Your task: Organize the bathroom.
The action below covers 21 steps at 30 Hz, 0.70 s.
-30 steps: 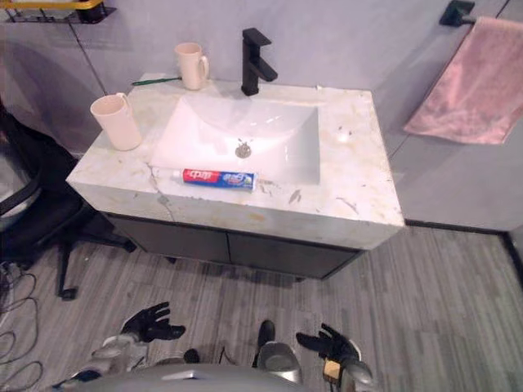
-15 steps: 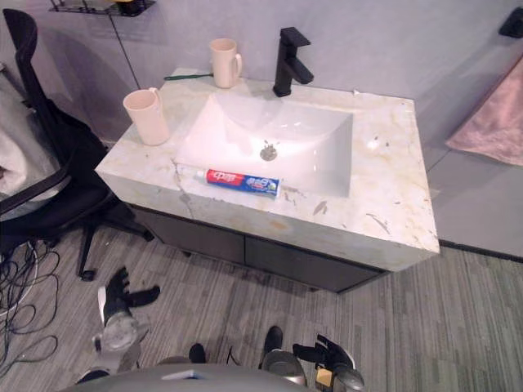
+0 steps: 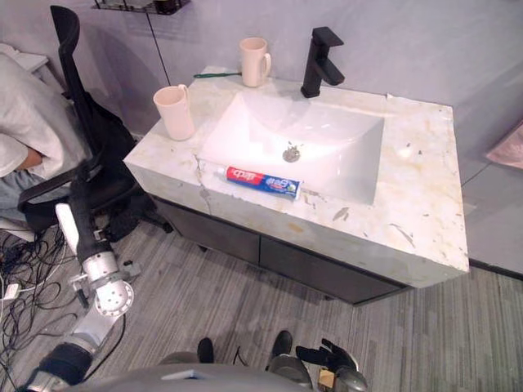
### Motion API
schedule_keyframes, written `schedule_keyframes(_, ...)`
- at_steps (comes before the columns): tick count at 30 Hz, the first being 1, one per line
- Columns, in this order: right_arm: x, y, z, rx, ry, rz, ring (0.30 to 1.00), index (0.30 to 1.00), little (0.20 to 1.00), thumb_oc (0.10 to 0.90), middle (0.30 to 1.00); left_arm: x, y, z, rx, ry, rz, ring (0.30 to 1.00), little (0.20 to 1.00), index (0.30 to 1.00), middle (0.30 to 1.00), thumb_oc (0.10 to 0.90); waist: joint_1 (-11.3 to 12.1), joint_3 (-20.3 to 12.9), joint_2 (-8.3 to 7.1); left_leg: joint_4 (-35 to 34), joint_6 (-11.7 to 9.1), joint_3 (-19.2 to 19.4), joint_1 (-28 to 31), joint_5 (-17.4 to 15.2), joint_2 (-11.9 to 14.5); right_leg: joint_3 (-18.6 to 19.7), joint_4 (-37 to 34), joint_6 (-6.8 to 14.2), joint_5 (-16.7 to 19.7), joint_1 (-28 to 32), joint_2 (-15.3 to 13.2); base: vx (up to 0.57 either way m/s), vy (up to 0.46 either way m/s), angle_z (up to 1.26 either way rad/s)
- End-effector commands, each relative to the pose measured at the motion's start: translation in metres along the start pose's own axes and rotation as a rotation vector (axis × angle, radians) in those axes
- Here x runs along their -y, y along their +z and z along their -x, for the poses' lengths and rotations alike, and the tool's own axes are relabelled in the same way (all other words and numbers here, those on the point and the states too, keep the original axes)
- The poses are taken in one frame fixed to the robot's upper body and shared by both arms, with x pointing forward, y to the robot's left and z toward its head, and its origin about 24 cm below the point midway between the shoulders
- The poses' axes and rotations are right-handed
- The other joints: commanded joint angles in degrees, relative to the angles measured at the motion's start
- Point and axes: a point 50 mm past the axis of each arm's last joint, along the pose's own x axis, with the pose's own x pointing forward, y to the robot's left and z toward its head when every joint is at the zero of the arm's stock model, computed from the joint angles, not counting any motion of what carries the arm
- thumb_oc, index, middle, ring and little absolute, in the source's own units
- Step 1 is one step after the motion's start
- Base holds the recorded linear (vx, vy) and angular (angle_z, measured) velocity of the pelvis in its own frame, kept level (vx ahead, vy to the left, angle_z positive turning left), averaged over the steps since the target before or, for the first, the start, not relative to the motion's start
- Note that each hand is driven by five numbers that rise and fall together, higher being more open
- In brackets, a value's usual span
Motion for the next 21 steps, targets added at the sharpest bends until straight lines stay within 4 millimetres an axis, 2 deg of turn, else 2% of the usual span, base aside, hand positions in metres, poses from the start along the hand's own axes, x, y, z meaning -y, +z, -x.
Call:
schedule_keyframes(1,0.004,0.014,-0.003,0.024,-0.012,0.004,0.9,0.9,0.9,0.8,0.9,-0.018,0.051,-0.042,0.358,0.13,0.061,0.9,0.9,0.9,0.9,0.8,0.04,0.64,-3.06,2.04,-0.83,2.05,-2.35,-1.1,-5.34,0.39,1.08,-0.38,-6.44,2.9,2.43,0.0,0.0,0.0)
schedule_keyframes(4,0.005,0.015,-0.003,0.018,-0.011,0.008,0.9,0.9,0.9,0.8,0.9,-0.018,0.07,-0.049,0.465,0.105,0.059,0.9,0.9,0.9,0.9,0.8,0.28,0.55,-2.77,2.49,-0.93,1.91,-2.59,-1.17,-5.25,0.25,1.16,-0.35,-6.66,3.23,2.3,0.0,0.0,0.0)
schedule_keyframes(5,0.005,0.015,-0.003,0.018,-0.011,0.008,0.9,0.9,0.9,0.8,0.9,-0.018,0.07,-0.049,0.465,0.105,0.059,0.9,0.9,0.9,0.9,0.8,0.28,0.55,-2.77,2.49,-0.93,1.91,-2.59,-1.17,-5.25,0.25,1.16,-0.35,-6.66,3.23,2.3,0.0,0.0,0.0)
schedule_keyframes(6,0.005,0.016,-0.004,0.018,-0.008,0.015,0.9,0.9,0.9,0.8,0.9,-0.016,0.082,-0.053,0.518,0.065,0.076,0.9,0.9,0.9,0.9,0.8,0.34,0.36,-2.51,2.52,-0.97,1.88,-2.49,-1.2,-5.24,0.08,1.04,-0.29,-6.79,3.58,2.27,0.0,0.0,0.0)
schedule_keyframes(10,0.003,0.02,-0.004,0.024,-0.001,0.026,0.9,0.9,0.9,0.8,0.9,-0.01,0.102,-0.056,0.584,-0.071,0.099,0.9,0.9,0.9,0.9,0.8,0.25,0.02,-1.94,2.17,-0.96,2.0,-2.06,-1.2,-5.39,-0.06,0.79,-0.16,-6.83,3.94,2.25,0.02,0.001,0.05)
schedule_keyframes(15,0.003,0.026,-0.005,0.031,-0.011,0.057,0.9,0.9,0.9,0.8,0.9,-0.001,0.121,-0.055,0.561,-0.262,0.22,0.9,0.9,0.9,0.9,0.8,-0.03,-0.11,-0.82,1.83,-1.08,2.65,-1.81,-1.08,-5.47,-0.2,0.64,0.15,-6.84,4.02,1.93,0.0,0.012,0.0)
schedule_keyframes(21,0.008,0.028,-0.006,0.026,-0.034,0.07,0.9,0.9,0.9,0.8,0.9,0.008,0.137,-0.048,0.608,-0.441,0.219,0.9,0.9,0.9,0.9,0.8,-0.43,0.06,0.18,1.62,-1.15,3.19,-1.54,-0.97,-5.41,-0.39,0.58,0.49,-6.74,3.98,1.58,0.0,0.003,-0.01)
